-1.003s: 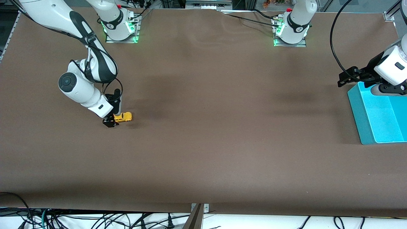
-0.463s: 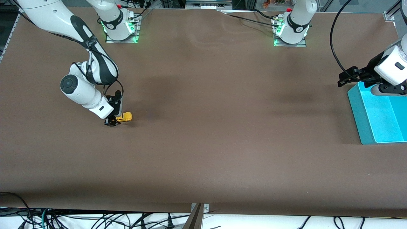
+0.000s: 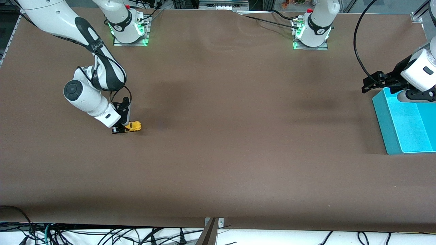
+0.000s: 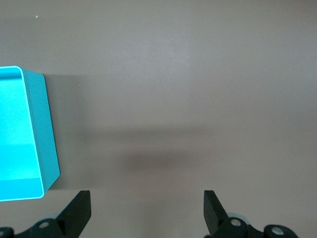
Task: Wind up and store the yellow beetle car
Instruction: 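Close the right gripper on the yellow car's body, then press the car down and drag it backward with the right gripper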
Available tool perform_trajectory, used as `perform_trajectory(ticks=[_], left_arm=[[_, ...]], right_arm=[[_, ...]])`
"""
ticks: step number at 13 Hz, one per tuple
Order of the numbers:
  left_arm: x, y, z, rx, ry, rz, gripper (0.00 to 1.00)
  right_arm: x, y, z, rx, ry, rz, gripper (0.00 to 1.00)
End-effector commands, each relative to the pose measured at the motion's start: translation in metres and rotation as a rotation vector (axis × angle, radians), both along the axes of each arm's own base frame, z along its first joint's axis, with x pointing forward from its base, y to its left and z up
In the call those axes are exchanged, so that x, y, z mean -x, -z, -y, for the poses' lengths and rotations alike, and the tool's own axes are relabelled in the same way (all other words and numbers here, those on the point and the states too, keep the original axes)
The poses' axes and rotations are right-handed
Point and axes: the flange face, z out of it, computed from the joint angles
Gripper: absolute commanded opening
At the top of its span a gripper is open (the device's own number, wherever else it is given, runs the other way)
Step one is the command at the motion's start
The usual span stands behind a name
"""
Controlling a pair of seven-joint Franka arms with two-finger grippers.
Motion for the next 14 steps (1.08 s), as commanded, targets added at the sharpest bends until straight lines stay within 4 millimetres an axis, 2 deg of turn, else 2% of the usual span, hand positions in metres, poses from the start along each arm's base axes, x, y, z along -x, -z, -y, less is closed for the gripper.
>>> perform_trajectory(ticks=[1,3,9,14], left_arm=[[-0.003,-0.007,-0.001,-0.029,0.001,-0.002,1.0],[-0.003,-0.007,-0.001,-0.029,0.001,-0.002,1.0],[-0.003,-0.007,-0.001,-0.029,0.001,-0.002,1.0],[-0.003,-0.007,-0.001,-0.029,0.001,-0.002,1.0]], right_arm=[[0.001,0.007,0.004,-0.006,0.014,-0.004,0.24],[0.0,0.013,0.021,-0.01,0.049,-0.015,0.21],[0.002,0.017,0.043,-0.011,0.088,-0.025,0.21],[0.007,0.027,0.079,-0.009,0.101,-0.04,0.21]])
